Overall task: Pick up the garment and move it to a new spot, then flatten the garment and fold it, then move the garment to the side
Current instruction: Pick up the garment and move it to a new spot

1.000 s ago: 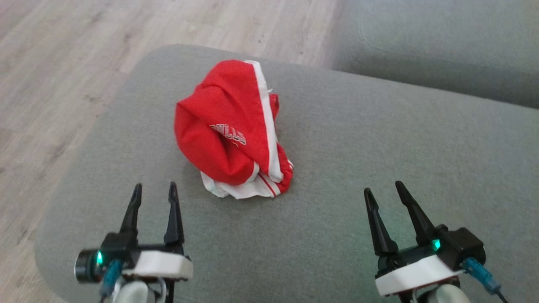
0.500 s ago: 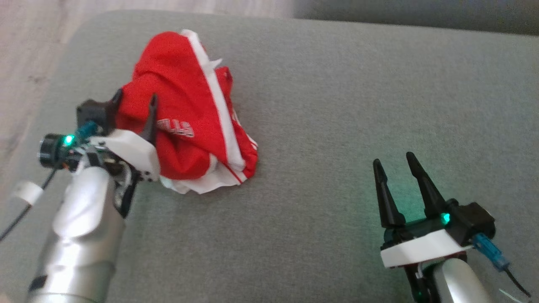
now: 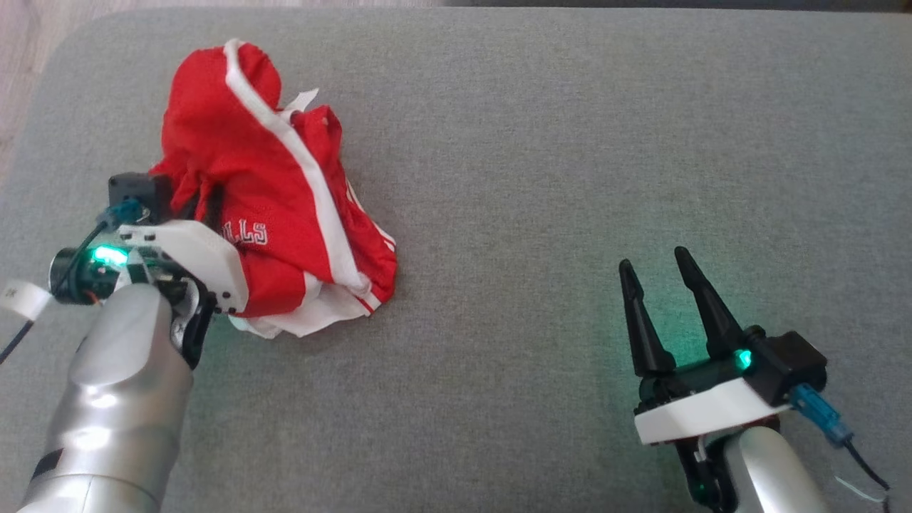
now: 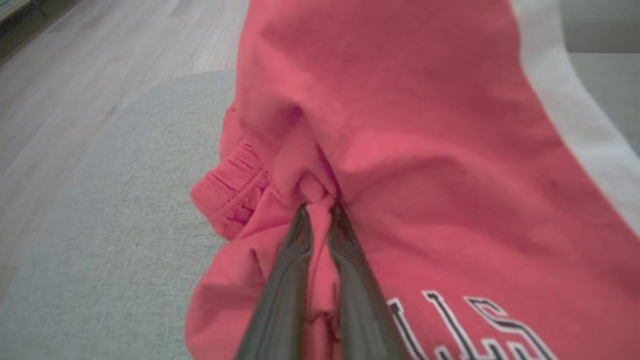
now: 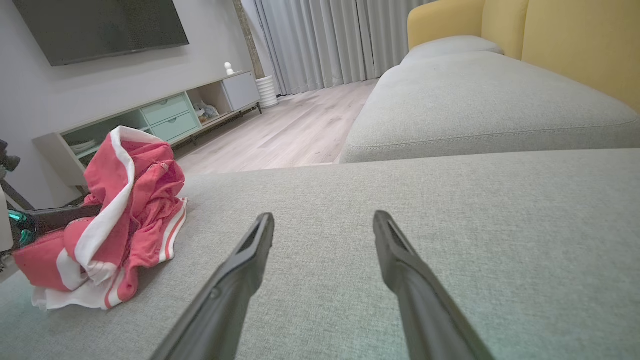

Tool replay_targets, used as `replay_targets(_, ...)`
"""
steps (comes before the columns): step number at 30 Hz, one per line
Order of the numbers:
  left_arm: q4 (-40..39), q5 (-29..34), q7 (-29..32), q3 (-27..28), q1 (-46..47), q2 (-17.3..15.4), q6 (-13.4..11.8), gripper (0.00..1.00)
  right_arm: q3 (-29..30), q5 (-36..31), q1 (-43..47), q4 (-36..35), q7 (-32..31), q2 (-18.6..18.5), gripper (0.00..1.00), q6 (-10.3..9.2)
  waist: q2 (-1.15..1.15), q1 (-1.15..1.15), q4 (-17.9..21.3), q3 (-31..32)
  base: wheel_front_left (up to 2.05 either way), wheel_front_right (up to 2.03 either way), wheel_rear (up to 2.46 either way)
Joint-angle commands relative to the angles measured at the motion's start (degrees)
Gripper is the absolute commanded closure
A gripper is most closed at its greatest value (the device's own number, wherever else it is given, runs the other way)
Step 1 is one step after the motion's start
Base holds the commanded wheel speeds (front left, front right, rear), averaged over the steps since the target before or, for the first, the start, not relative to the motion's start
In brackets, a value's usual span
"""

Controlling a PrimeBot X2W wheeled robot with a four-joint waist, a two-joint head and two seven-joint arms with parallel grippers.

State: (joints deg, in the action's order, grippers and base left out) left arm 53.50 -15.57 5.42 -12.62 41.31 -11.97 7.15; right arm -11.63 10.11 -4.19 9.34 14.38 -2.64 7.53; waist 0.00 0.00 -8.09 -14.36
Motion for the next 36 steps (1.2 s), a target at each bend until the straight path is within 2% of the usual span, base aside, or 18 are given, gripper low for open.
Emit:
replay_targets(1, -1.3, -0.2, -1.2, 1.2, 3.1, -2.8, 0.2, 1.00, -1.7, 0.3, -1.7, -1.5, 0.6, -0.2, 0.00, -0.04, 0.00, 0.00, 0.0, 0.2, 0.00, 0.00, 0.00)
replay_targets(10, -5.1, -1.6, -12.9, 1.4, 5.0, -3.3, 0.3, 1.00, -1.9, 0.6, -0.6, -0.8, 0.6, -0.2, 0.00, -0.04, 0.00, 0.00, -0.1, 3.5, 0.00, 0.00, 0.00)
replay_targets(13, -8.5, -1.7, -17.0, 1.2, 5.6, -3.2, 0.3, 1.00, -1.9, 0.9, -0.1, -0.7, 0.6, -0.2, 0.00, -0.04, 0.00, 0.00, 0.0, 5.3, 0.00, 0.00, 0.00)
replay_targets(17, -15.8, -2.5, -19.2, -0.5, 5.5, -2.9, 0.3, 1.00, -1.7, 1.4, 0.8, -0.7, 0.6, -0.2, 0.00, -0.04, 0.00, 0.00, 0.6, 7.6, 0.00, 0.00, 0.00)
replay_targets(21, -23.2, -3.4, -19.4, -3.0, 4.4, -3.2, 0.3, 1.00, -1.2, 1.9, 1.4, -0.9, 0.6, -0.2, 0.00, -0.04, 0.00, 0.00, 2.0, 9.2, 0.00, 0.00, 0.00)
replay_targets(24, -28.0, -4.1, -17.6, -4.6, 3.5, -3.0, 0.3, 1.00, -1.5, -0.8, 1.3, -1.5, 0.6, -0.2, 0.00, -0.04, 0.00, 0.00, 3.8, 9.8, 0.00, 0.00, 0.00)
replay_targets(26, -30.8, -4.6, -15.8, -5.5, 2.9, -2.7, 0.3, 1.00, -1.4, -0.3, 1.5, -1.9, 0.6, -0.2, 0.00, -0.04, 0.00, 0.00, 5.3, 10.0, 0.00, 0.00, 0.00)
replay_targets(31, -36.3, -5.2, -11.3, -8.2, 0.7, -1.0, 0.0, 1.00, -1.5, 0.6, 1.1, -3.0, 0.6, -0.2, 0.00, -0.04, 0.00, 0.00, 10.6, 9.6, 0.00, 0.00, 0.00)
replay_targets(36, -38.5, -5.1, -8.7, -11.0, -0.9, 1.1, -0.6, 1.00, -1.7, 1.8, 0.2, -4.8, 0.6, -0.2, 0.00, -0.04, 0.00, 0.00, 17.2, 7.7, 0.00, 0.00, 0.00)
